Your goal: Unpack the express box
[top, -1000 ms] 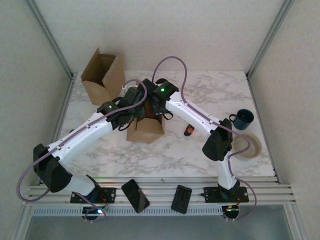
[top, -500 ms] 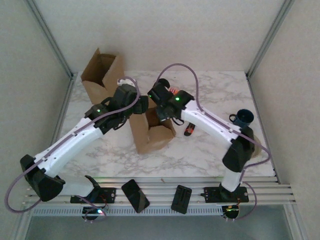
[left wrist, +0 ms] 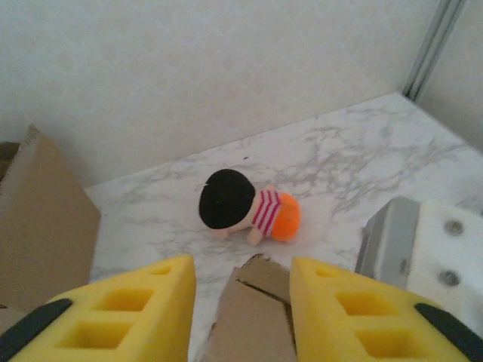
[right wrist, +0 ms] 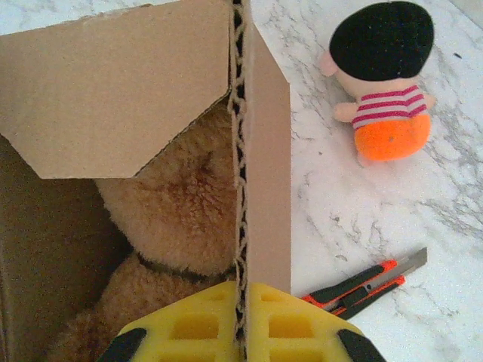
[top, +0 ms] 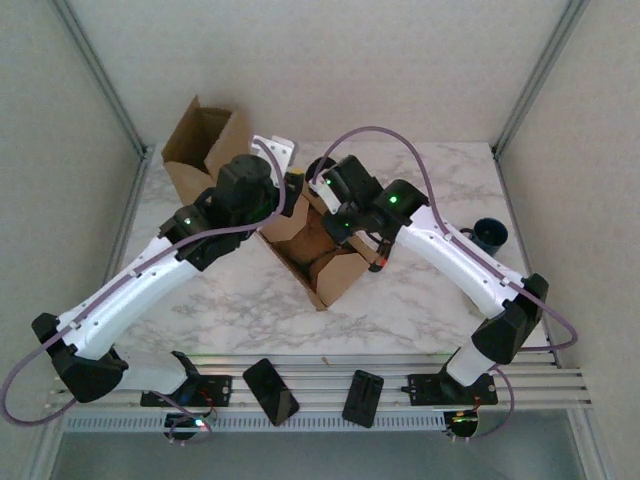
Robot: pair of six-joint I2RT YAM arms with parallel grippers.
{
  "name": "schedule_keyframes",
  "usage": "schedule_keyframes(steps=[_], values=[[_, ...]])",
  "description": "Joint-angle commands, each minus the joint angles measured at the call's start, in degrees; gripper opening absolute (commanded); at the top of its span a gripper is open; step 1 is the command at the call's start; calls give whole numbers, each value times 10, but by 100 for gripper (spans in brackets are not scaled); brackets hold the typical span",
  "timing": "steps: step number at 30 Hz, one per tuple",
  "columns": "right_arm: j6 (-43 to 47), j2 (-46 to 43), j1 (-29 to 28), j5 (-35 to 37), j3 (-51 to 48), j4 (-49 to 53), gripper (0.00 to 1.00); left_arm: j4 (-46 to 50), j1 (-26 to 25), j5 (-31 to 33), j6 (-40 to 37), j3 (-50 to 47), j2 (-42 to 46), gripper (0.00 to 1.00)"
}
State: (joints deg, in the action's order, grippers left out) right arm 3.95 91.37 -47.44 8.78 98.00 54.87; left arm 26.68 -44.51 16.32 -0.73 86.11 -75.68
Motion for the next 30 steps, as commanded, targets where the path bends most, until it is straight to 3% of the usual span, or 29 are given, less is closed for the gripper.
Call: schedule_keyframes(steps=[1,4,10,16,23,30], values=[[21,-29,21,-54,4,-22,0,3,-16,31,-38,-47,12,42],[22,-33,38,-91,12,-22,0,0,-31,35,-36,-99,37,62],[14,-34,44,-138,17,-29,0,-11,-61,60,-12,-167,34,72],[4,-34,44,-158,13,-33,0,-22,-80,194,12,-193,-27,89],[4,-41,44,-180,9,-31,0,-54,-79,290,10,-216,-61,88],[4,-49,44,-191,-3,-32,0,-50,-79,312,8,-203,-54,70]])
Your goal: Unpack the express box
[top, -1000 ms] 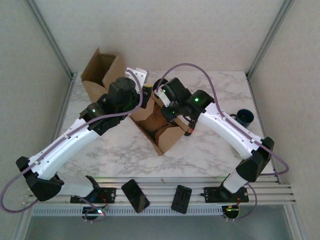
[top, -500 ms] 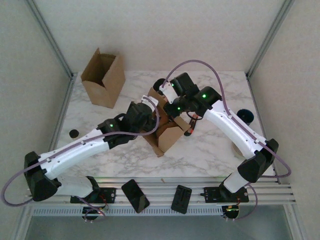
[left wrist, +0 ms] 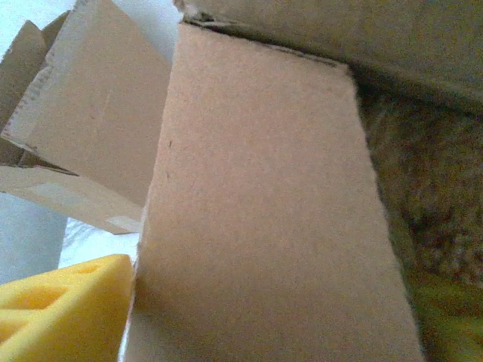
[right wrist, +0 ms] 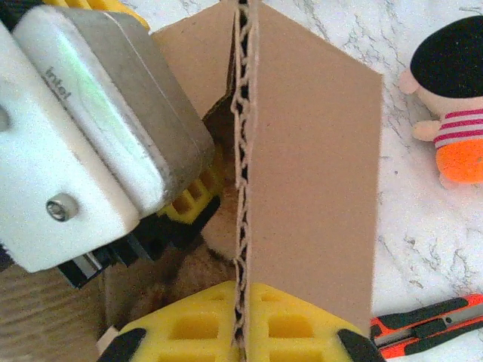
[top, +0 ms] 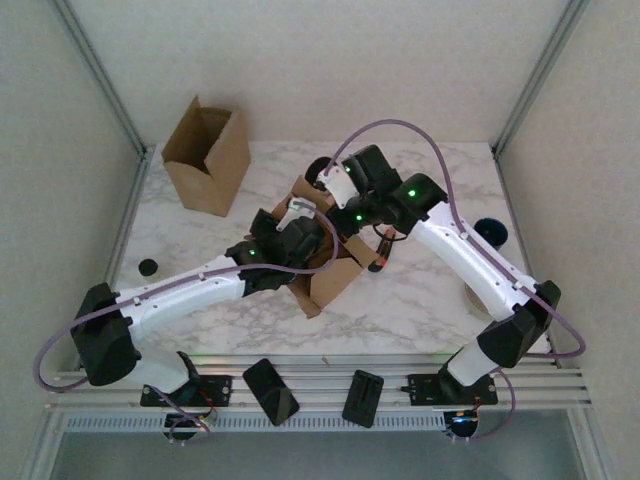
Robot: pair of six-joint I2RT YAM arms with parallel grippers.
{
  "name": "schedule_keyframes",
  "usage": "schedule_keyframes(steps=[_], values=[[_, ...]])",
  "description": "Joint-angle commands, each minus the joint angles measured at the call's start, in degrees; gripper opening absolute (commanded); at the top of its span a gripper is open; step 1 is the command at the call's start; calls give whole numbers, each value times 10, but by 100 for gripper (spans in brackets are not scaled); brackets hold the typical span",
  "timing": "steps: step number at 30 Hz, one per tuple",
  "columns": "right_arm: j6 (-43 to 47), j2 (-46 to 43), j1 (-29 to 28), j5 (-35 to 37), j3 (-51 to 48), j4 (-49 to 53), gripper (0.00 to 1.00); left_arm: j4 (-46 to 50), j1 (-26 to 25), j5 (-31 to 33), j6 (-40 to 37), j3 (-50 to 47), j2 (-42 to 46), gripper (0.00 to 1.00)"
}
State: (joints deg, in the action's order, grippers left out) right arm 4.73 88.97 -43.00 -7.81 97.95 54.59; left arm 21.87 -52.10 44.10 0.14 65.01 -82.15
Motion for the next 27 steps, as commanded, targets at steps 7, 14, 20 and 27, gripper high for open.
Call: schedule_keyframes(steps=[7,14,20,27], values=[[-1,-27,17,-33,-24,-35,0,21,-3,17,-8,18,37,26],[-3,-22,23,-17,-34,-39,0,51,3,-27,-3,28,58,0],[-19,-46,20,39,-38,-29,66,72,31,-119,33,42,81,0],[39,-184,-89,195,-104,-51,81,84,68,-199,66,57,84,0]])
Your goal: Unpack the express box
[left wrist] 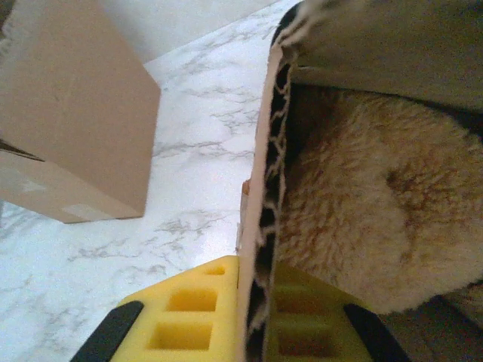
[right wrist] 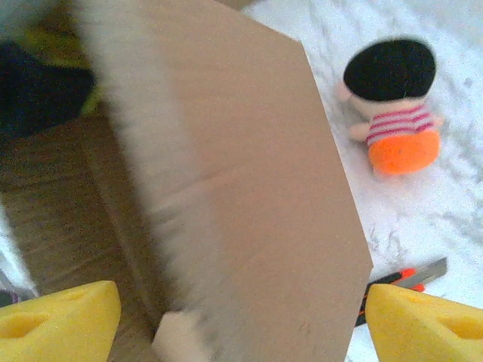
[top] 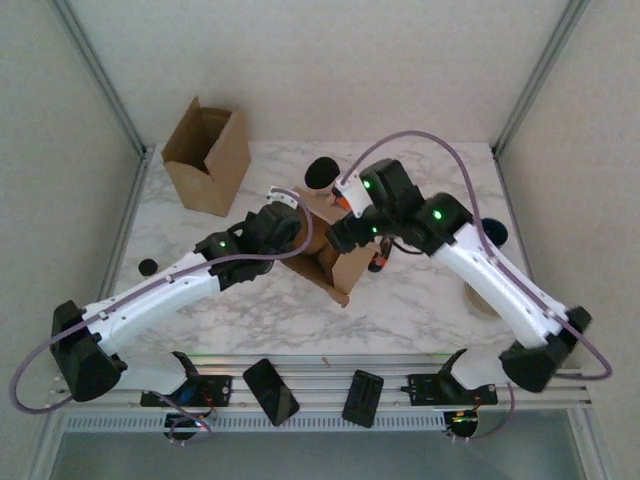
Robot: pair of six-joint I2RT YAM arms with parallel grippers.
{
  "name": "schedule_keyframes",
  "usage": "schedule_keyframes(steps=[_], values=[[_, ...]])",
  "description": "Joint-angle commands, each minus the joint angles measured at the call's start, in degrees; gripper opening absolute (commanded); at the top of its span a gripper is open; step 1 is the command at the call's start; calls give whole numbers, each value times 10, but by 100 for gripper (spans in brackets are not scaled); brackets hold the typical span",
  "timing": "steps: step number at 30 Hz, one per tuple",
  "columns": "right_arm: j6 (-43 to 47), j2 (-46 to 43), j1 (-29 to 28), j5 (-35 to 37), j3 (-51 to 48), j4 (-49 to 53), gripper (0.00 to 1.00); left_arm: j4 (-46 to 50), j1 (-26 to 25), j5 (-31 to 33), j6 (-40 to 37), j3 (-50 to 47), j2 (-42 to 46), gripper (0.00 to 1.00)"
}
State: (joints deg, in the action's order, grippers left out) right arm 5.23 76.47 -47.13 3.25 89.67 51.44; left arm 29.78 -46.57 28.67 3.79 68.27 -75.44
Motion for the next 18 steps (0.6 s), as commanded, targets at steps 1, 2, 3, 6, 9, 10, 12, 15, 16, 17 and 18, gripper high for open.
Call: schedule_keyframes(steps=[1,2,3,6,9,10,12,15,16,17,18], values=[[41,-74,-63,96,-34,-27,76,5,16,-50,32,26,16,0],[50,-89,-80,103,-54,-39,69,5,20,-57,35,27,17,0],[61,-104,-97,109,-78,-54,61,6,24,-64,38,28,16,0],[90,-126,-130,128,-146,-113,20,5,31,-81,44,30,16,0],[110,-105,-150,149,-185,-168,0,8,35,-92,47,33,13,0],[115,-94,-150,153,-193,-184,0,10,36,-94,47,34,12,0],[122,-69,-150,166,-213,-230,0,12,36,-96,46,35,11,0],[135,-40,-151,185,-243,-298,0,12,39,-101,45,37,10,0],[138,-33,-151,191,-248,-312,0,12,39,-102,45,38,10,0],[141,-22,-150,196,-252,-326,0,13,40,-104,44,39,9,0],[144,-11,-149,201,-254,-338,0,13,40,-105,42,40,9,0]])
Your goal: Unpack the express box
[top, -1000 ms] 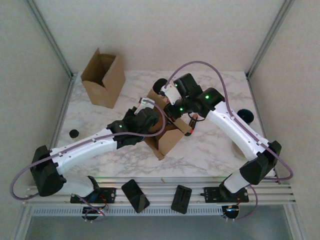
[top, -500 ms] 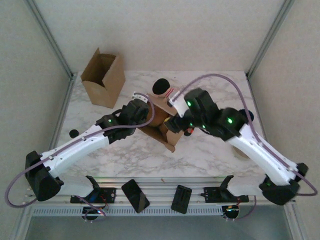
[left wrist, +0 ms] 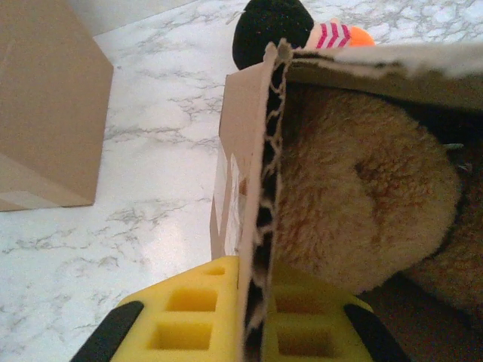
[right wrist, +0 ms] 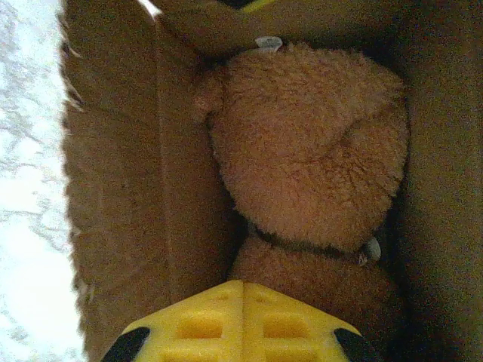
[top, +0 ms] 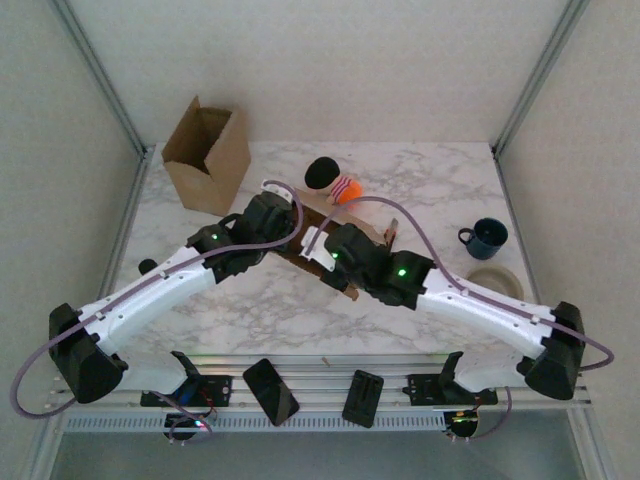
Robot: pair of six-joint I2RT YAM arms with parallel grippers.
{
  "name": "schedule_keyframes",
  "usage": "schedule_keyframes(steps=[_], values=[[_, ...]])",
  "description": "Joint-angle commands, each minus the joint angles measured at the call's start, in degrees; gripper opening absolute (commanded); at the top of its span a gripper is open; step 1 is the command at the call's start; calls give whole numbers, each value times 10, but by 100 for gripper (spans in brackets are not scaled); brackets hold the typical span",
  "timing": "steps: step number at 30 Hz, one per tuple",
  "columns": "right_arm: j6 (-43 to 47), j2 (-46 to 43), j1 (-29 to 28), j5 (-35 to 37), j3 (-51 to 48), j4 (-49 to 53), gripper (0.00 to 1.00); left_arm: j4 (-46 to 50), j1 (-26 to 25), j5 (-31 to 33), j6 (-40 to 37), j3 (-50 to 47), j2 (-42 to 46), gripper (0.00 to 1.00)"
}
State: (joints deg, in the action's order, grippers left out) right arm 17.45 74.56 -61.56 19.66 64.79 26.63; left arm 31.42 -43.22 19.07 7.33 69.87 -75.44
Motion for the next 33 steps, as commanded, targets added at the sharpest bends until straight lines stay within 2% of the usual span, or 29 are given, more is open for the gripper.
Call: schedule_keyframes(steps=[1,17,18,23,25,28,33], values=[[24,17,-2,38,-5,-97,0,-3,7,-9,6,24,8,0],[33,131,67,-5,31,-118,0,-8,9,-16,0,17,15,0],[31,140,68,-6,36,-117,4,-9,9,-16,0,17,15,0],[18,181,70,-21,62,-101,57,-10,9,-20,0,18,14,0],[12,196,71,-22,73,-97,72,-11,9,-23,0,19,13,0],[7,226,73,-31,93,-94,79,-12,10,-28,0,22,9,0],[-7,286,82,-50,122,-112,77,-13,10,-37,0,27,1,0]])
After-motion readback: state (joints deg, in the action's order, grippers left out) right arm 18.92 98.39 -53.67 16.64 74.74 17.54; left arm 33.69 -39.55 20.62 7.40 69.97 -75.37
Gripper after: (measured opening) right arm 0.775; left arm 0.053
